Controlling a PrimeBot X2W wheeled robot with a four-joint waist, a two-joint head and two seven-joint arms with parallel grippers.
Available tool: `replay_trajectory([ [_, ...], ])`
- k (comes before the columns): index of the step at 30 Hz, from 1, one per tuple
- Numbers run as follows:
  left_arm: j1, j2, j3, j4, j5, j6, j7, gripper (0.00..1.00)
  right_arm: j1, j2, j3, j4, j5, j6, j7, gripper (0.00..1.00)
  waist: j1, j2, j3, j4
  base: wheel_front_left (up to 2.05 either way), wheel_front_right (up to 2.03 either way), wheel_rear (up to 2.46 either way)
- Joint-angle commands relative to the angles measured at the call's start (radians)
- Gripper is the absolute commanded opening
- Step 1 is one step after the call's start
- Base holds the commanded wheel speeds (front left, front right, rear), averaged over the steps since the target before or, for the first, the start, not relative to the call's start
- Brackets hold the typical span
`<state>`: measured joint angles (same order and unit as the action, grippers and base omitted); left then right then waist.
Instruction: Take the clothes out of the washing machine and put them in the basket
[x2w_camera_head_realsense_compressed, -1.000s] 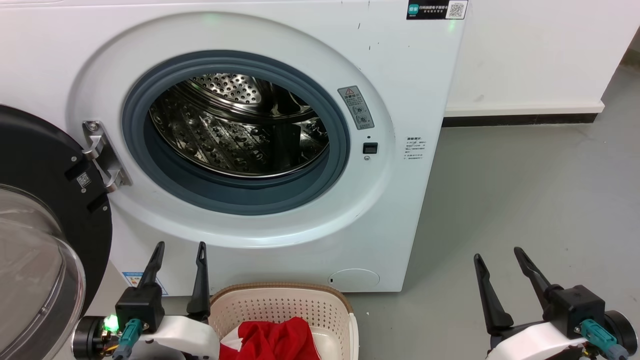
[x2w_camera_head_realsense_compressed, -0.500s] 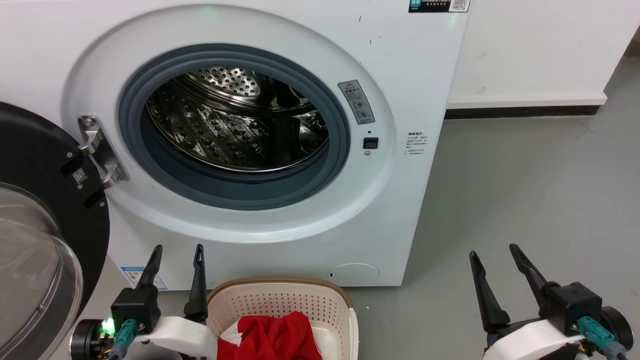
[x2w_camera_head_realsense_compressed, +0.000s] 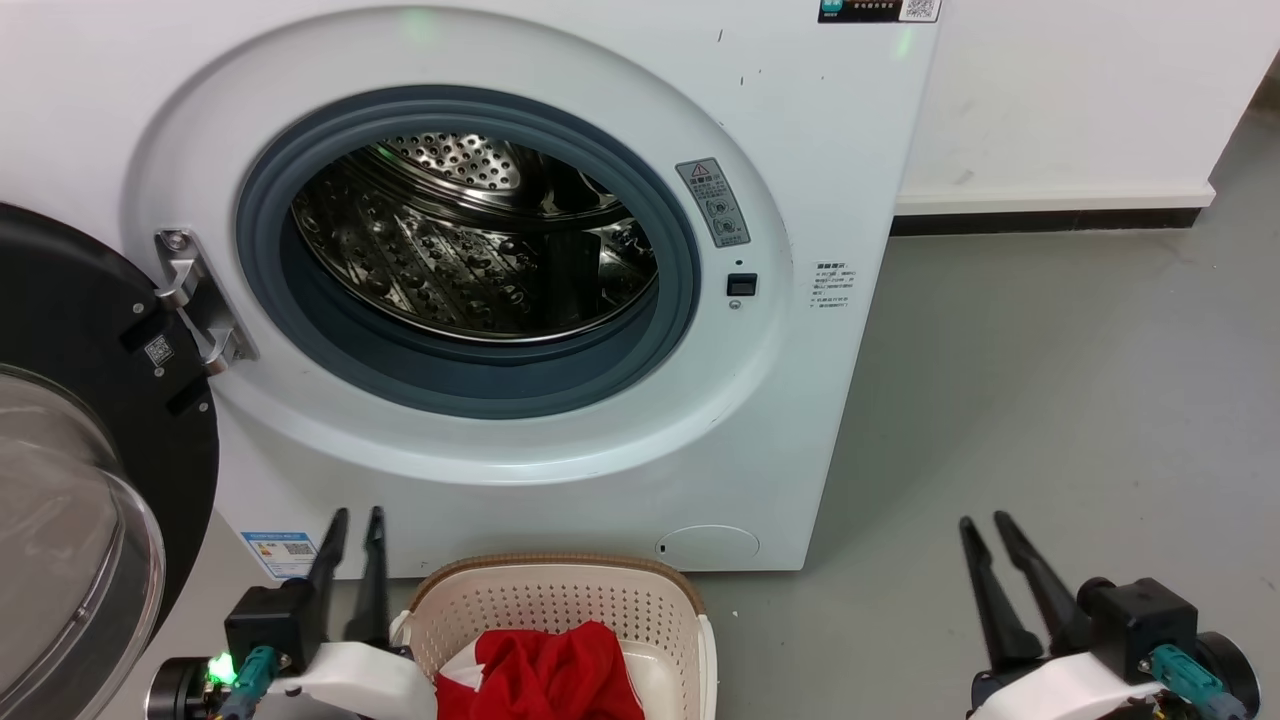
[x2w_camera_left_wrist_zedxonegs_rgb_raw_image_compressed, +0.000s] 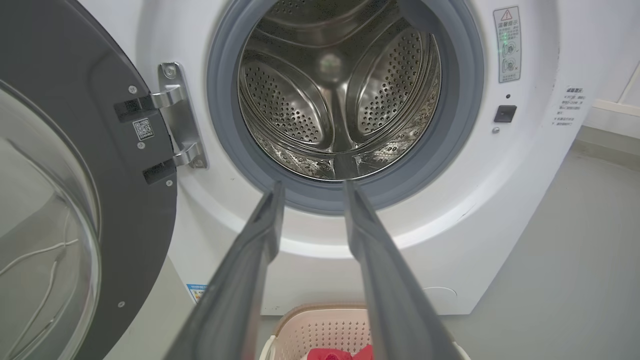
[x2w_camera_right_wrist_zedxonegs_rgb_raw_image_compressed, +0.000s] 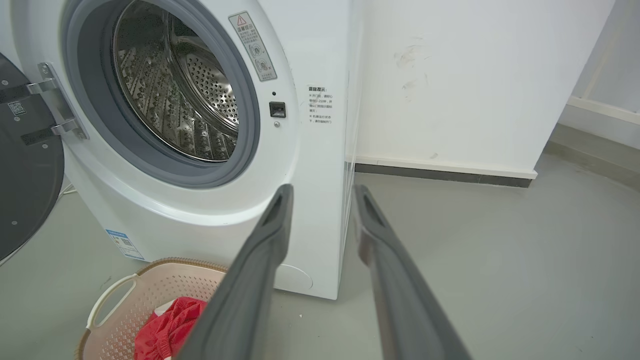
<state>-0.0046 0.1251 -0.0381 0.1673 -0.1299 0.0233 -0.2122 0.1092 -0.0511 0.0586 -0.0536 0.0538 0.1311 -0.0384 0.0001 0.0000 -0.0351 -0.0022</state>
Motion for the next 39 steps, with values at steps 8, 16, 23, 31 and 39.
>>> replay_trajectory([
  [8,-0.032,-0.005,0.032,0.012,-0.176,-0.019,0.051,0.00,-0.027,-0.012,-0.004,0.016,0.203,0.000,0.002,0.00,0.0000,0.0000,0.003,0.000,0.00,0.00,0.00],
  [16,-0.038,-0.016,0.042,0.013,-0.378,-0.040,0.085,0.00,-0.063,-0.025,-0.012,0.064,0.426,0.000,0.012,0.00,0.0000,0.0000,0.006,0.000,0.00,0.00,0.00],
  [23,-0.045,-0.022,0.053,0.018,-0.492,-0.052,0.109,0.00,-0.079,-0.030,-0.018,0.088,0.552,0.000,0.018,0.00,0.0000,0.0000,0.008,0.001,0.00,0.00,0.00],
  [31,-0.053,-0.028,0.065,0.025,-0.612,-0.064,0.135,0.00,-0.097,-0.034,-0.027,0.112,0.683,0.000,0.026,0.00,0.0000,0.0000,0.011,0.001,0.00,0.00,0.00],
  [39,-0.062,-0.034,0.075,0.031,-0.722,-0.077,0.159,0.00,-0.112,-0.037,-0.035,0.135,0.801,0.000,0.034,0.00,0.0000,0.0000,0.013,0.001,0.00,0.00,0.00],
])
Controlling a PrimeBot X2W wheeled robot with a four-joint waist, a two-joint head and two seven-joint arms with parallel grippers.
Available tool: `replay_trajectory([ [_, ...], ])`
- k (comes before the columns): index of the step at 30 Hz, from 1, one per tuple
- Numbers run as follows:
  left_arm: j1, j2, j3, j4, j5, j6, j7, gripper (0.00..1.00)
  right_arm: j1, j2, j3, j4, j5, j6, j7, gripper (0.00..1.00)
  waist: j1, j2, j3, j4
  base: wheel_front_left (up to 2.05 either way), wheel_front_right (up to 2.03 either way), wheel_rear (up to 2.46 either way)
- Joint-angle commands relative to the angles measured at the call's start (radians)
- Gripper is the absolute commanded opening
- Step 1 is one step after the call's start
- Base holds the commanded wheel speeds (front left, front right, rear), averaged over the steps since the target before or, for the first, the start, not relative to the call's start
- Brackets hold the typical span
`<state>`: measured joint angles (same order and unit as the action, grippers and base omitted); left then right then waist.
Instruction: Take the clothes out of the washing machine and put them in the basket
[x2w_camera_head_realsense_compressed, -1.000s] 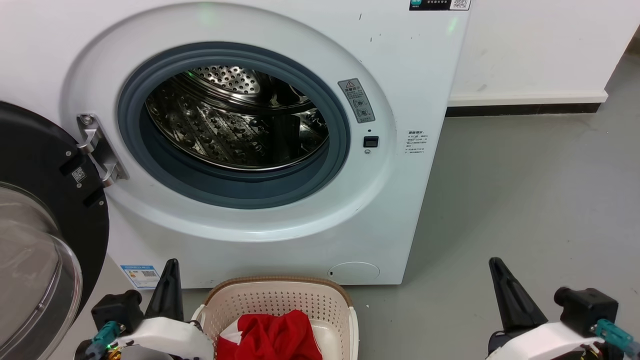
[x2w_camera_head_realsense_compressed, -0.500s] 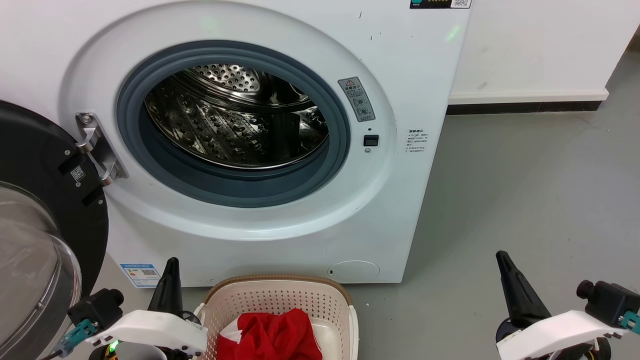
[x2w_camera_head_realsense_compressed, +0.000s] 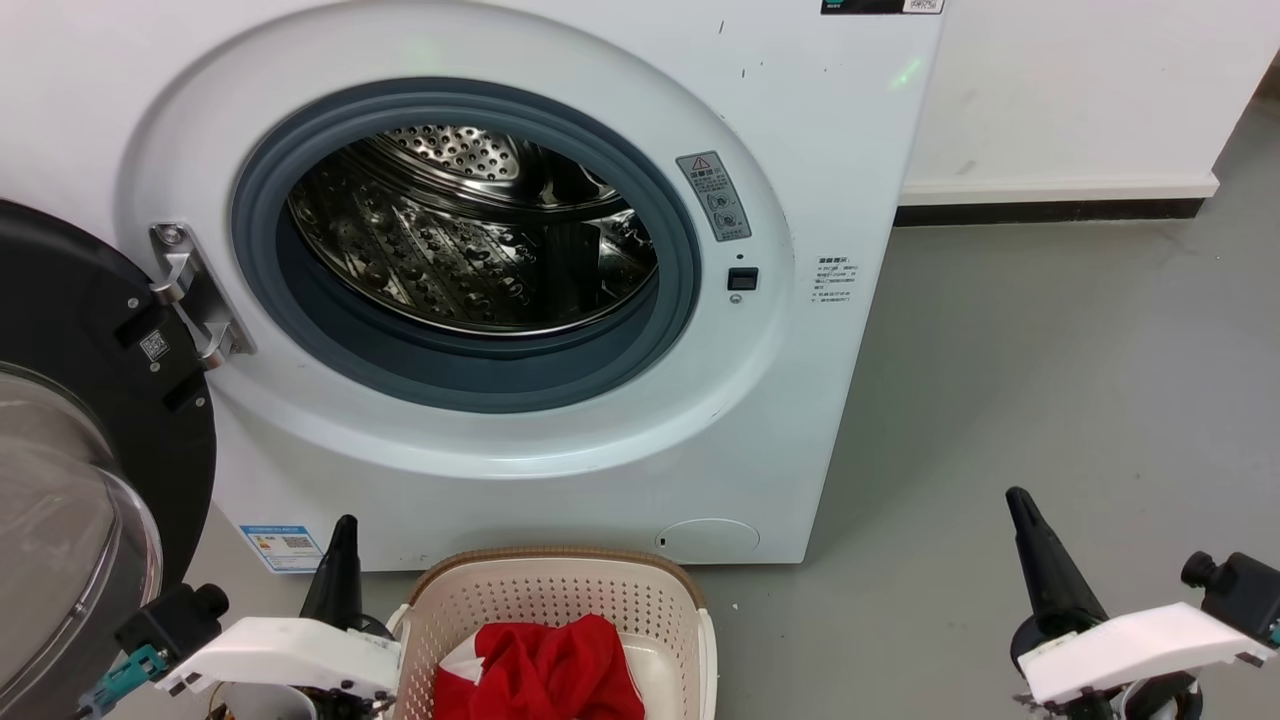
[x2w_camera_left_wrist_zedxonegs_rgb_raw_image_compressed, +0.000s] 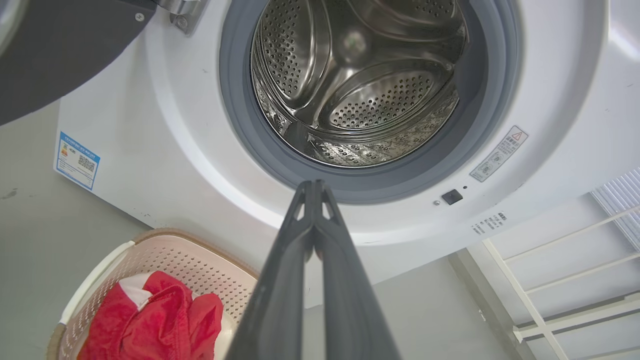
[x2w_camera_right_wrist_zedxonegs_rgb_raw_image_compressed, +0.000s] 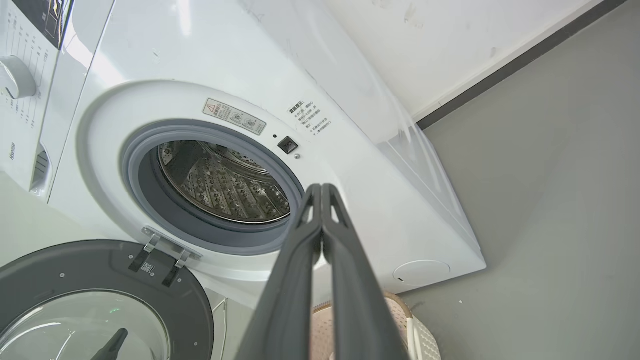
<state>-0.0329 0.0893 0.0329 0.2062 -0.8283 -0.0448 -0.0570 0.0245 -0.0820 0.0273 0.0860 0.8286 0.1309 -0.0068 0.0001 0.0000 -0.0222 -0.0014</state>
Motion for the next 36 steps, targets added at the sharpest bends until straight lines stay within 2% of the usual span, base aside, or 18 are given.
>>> replay_trajectory([
  [1,-0.034,0.002,0.006,-0.007,-0.037,-0.010,0.007,0.00,-0.029,-0.006,-0.005,-0.002,0.041,0.000,0.004,0.00,-0.0001,0.0000,0.001,0.000,0.00,0.00,0.00],
  [36,-0.060,-0.019,0.046,0.016,-0.416,-0.050,0.091,0.00,-0.083,-0.008,-0.047,0.078,0.441,0.000,0.040,0.00,-0.0001,0.0000,0.011,0.001,0.00,0.00,0.00],
])
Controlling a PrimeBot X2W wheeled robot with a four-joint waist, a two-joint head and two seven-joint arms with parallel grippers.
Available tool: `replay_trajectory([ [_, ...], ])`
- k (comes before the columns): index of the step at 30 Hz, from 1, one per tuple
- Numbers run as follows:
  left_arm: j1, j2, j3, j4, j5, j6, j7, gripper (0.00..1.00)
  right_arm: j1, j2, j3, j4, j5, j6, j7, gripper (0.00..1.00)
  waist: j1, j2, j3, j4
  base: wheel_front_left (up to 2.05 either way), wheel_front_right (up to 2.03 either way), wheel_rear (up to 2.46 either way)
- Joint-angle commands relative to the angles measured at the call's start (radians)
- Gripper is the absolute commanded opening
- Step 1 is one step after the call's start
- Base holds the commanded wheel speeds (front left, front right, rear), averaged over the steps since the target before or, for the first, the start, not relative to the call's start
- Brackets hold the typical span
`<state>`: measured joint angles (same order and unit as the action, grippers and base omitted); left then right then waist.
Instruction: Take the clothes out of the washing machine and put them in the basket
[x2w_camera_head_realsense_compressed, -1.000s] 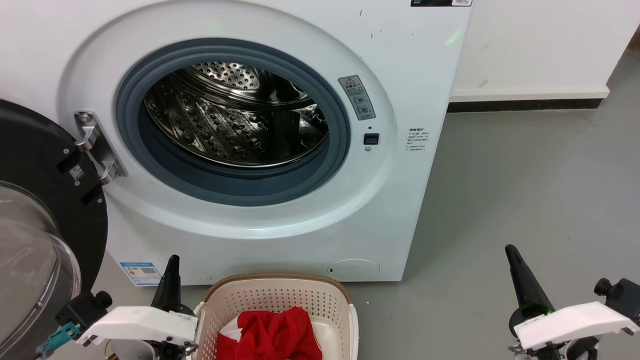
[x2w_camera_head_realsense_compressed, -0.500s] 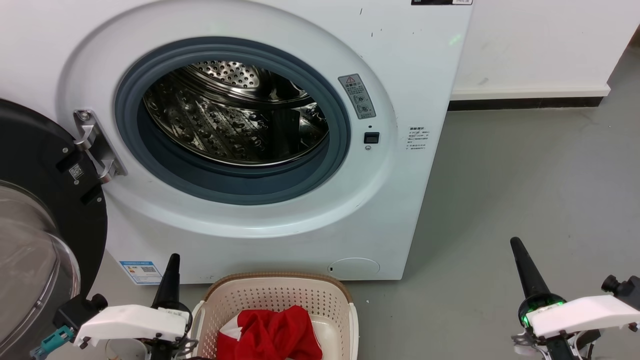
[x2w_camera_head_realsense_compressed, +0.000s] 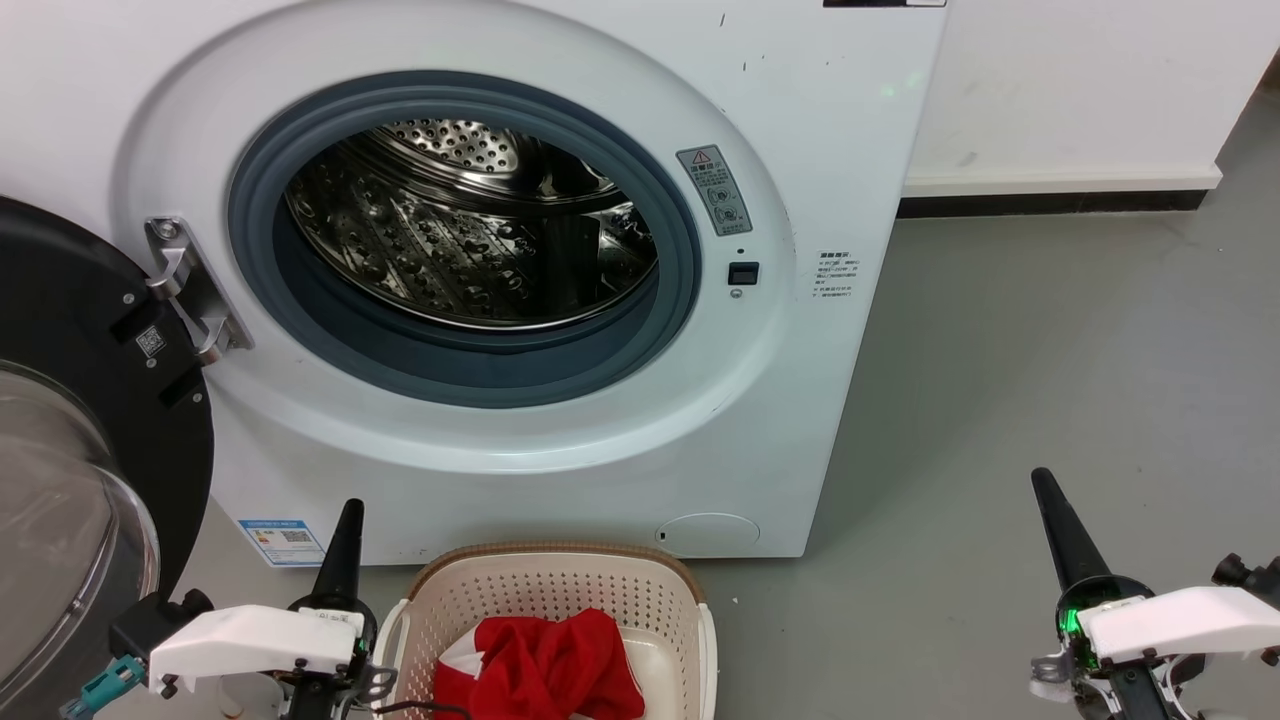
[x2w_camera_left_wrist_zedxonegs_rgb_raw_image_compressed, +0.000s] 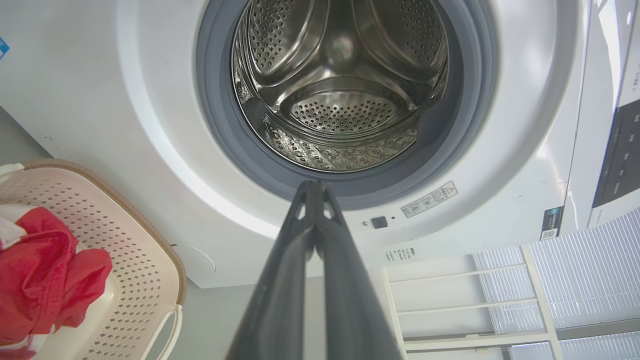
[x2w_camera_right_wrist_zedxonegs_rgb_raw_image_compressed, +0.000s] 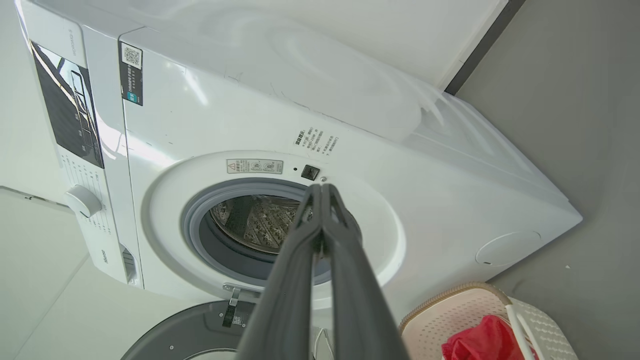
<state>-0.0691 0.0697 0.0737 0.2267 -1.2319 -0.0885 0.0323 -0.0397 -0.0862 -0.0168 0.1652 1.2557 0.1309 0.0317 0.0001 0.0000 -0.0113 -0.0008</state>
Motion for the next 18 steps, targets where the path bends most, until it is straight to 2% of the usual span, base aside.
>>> replay_trajectory([
  [1,-0.025,0.000,0.006,-0.004,-0.021,-0.008,0.004,0.00,-0.021,-0.004,-0.004,0.002,0.024,0.000,0.003,0.00,-0.0001,0.0000,0.000,0.000,0.00,0.00,0.00],
  [18,-0.033,-0.009,0.023,0.008,-0.187,-0.025,0.042,0.00,-0.047,0.000,-0.027,0.037,0.195,0.000,0.023,0.00,-0.0001,0.0000,0.006,0.000,0.00,0.00,0.00],
])
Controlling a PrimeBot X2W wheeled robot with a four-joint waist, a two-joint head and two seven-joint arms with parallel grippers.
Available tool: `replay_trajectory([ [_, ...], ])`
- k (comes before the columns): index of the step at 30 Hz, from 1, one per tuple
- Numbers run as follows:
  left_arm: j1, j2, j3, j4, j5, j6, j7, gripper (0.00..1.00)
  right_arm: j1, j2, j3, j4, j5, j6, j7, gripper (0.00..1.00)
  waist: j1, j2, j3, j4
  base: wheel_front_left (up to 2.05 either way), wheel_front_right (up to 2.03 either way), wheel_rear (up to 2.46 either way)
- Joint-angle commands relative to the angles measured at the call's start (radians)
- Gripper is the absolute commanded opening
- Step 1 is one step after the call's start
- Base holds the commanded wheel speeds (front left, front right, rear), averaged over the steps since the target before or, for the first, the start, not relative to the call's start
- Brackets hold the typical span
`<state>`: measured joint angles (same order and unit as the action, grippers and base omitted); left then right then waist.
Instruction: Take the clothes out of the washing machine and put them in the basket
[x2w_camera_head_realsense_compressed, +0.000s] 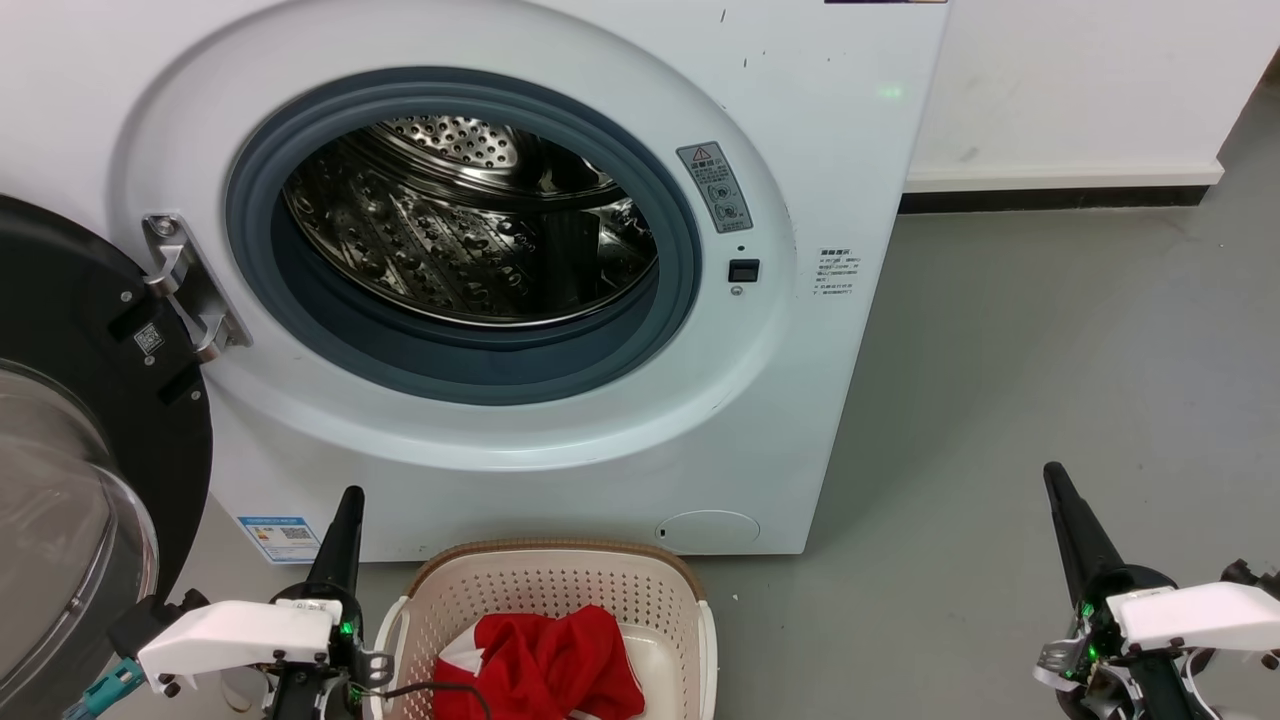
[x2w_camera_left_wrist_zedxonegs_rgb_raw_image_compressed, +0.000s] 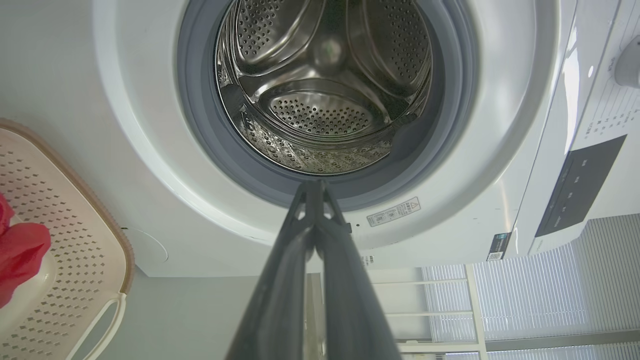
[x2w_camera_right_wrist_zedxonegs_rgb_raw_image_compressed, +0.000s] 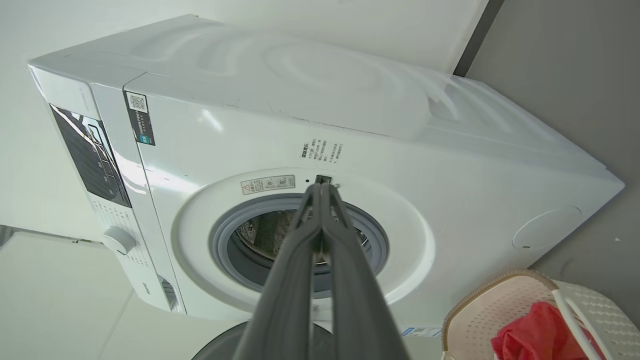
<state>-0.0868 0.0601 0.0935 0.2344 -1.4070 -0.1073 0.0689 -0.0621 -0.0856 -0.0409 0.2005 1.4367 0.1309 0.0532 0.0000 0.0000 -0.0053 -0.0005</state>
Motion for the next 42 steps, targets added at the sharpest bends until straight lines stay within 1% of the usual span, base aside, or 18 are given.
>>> replay_trajectory([
  [1,-0.016,0.000,0.004,0.000,-0.020,-0.007,0.007,0.00,-0.026,0.000,-0.004,0.004,0.022,0.000,0.003,0.00,0.0000,0.0000,0.000,0.000,0.00,0.00,0.00],
  [27,-0.026,-0.012,0.024,0.012,-0.210,-0.026,0.050,0.00,-0.048,0.007,-0.033,0.046,0.215,0.000,0.028,0.00,0.0000,0.0000,0.008,0.000,0.00,0.00,0.00],
  [42,-0.025,-0.011,0.024,0.012,-0.206,-0.025,0.049,0.00,-0.049,0.012,-0.040,0.045,0.203,0.000,0.033,0.00,0.0000,0.0000,0.008,0.000,0.00,0.00,0.00],
])
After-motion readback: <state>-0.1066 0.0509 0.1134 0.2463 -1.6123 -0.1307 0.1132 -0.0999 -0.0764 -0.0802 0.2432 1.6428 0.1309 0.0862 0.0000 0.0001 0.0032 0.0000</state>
